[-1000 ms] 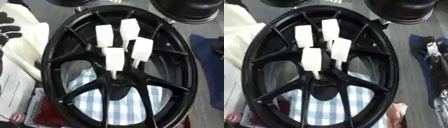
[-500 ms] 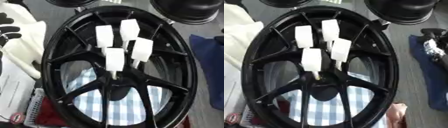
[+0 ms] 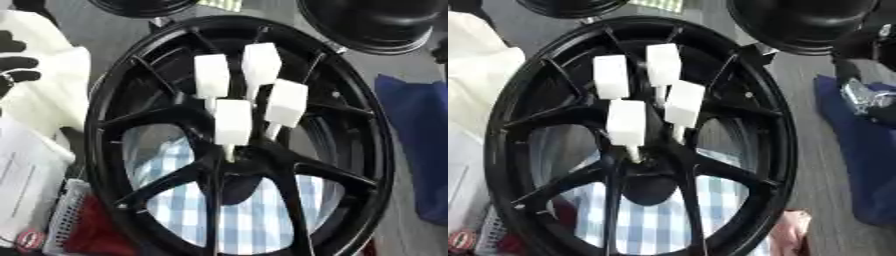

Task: Pull the pin out of the wheel hub.

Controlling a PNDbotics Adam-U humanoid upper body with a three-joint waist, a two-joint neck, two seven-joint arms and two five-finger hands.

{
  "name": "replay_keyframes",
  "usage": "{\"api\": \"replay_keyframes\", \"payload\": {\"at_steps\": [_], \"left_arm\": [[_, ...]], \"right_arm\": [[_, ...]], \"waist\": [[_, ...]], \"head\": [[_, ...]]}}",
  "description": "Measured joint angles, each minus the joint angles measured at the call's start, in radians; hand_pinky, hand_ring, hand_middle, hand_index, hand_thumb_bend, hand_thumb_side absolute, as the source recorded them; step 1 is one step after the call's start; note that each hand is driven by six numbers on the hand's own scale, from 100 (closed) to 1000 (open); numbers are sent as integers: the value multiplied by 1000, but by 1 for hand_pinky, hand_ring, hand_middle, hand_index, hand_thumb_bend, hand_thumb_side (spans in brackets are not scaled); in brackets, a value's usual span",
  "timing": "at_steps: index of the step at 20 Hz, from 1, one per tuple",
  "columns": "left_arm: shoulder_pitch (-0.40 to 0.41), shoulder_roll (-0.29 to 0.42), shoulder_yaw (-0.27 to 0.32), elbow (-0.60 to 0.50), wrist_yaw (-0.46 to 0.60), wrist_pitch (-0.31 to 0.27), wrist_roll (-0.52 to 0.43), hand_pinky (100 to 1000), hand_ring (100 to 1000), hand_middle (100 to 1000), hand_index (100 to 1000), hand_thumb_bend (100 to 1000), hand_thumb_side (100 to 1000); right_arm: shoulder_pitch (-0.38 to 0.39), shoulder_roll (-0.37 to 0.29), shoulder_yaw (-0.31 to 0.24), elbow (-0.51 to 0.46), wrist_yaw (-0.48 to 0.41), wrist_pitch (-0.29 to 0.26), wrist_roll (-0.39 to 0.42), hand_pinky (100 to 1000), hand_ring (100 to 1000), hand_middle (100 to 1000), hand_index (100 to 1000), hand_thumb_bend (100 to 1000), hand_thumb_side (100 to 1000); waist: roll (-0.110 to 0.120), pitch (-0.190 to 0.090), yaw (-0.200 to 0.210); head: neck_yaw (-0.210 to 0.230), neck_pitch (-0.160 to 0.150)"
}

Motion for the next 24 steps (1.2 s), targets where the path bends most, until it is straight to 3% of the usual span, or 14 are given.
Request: {"api": "replay_keyframes", "payload": {"at_steps": [4,9,17,24], "left_arm": [[7,10,-5,0,-1,2,-2,664,656,658,755,124,828],[7,19,-7,0,-4,5,-5,663,656,658,755,124,829],[7,20,-18,0,-6,8,-16,663,656,657,754,125,833],[4,20,-24,0,-6,13,-22,663,656,658,754,126,834]], "right_arm": [[-53,-90,25,-1,49,0,91,859,786,644,745,100,201],[-134,-143,57,-4,115,4,212,863,796,668,753,100,212],[-296,-144,142,-6,174,23,359,864,800,682,758,100,226],[-413,-100,211,-6,218,97,380,860,801,681,766,100,218]], "waist": [[-15,-2,8],[-24,-5,19],[-40,-5,48],[-48,-5,72]], "head": [[-4,0],[-13,0],[-44,-7],[-82,-8]]}}
